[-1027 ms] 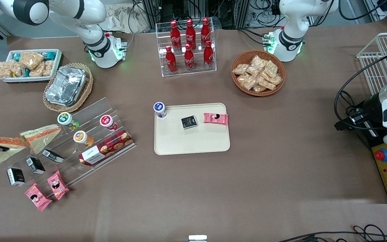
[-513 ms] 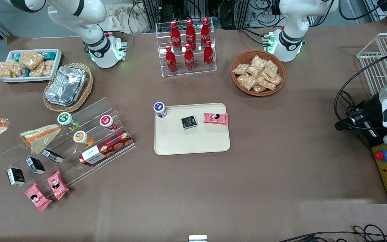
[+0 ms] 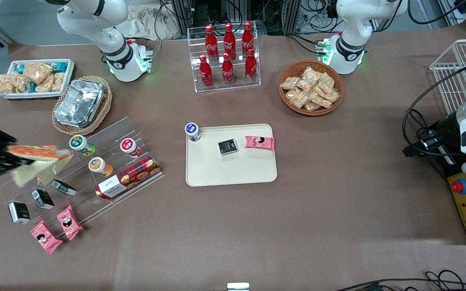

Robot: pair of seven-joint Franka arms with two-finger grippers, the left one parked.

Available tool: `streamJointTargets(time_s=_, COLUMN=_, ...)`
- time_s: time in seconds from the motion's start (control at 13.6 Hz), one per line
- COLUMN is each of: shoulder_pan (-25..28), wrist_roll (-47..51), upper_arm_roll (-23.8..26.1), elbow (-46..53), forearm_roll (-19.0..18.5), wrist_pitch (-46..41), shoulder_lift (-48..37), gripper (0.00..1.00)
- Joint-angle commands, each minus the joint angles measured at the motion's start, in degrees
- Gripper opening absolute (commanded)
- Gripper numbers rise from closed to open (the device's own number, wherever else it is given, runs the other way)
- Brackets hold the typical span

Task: Place sandwich on tray
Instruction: 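Carry the held sandwich over the cream tray with the right gripper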

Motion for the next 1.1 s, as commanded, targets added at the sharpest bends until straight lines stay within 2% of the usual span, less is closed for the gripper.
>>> streamJointTargets(time_s=0.0, shoulder_pan=7.4, wrist_roll=12.7, upper_arm_roll=-0.5, elbow=0.2, forearm_roll=-0.5, wrist_pitch=3.9, shoulder_lift=2.1, gripper=0.0)
streamJointTargets(time_s=0.29, shoulder_pan=16.6, wrist_roll=28.6, upper_arm_roll=0.0, elbow=-0.3, forearm_roll=0.3, wrist_pitch=11.5, shoulder_lift=6.8, gripper=0.0)
streamJointTargets(time_s=0.44, shoulder_pan=19.1, wrist_roll=35.0, upper_arm_roll=0.9, elbow=-0.5, forearm_roll=3.9, wrist_pitch=15.5, shoulder_lift=9.5, gripper=0.0)
streamJointTargets(time_s=0.66, shoulder_pan=22.7, wrist_roll=41.7, upper_arm_roll=2.9, elbow=-0.8, forearm_roll=4.2, wrist_pitch=22.2, shoulder_lift=13.4, gripper=0.0)
streamJointTargets(time_s=0.81, shoulder_pan=24.2, wrist_roll=47.3, upper_arm_roll=6.0, elbow=-1.8, forearm_roll=4.3, wrist_pitch=27.7, shoulder_lift=15.6, gripper=0.0)
streamJointTargets(time_s=1.03, shoulder_pan=27.6, wrist_roll=50.8, upper_arm_roll=8.1, elbow=-4.6, forearm_roll=4.2, wrist_pitch=30.9, shoulder_lift=17.6, gripper=0.0)
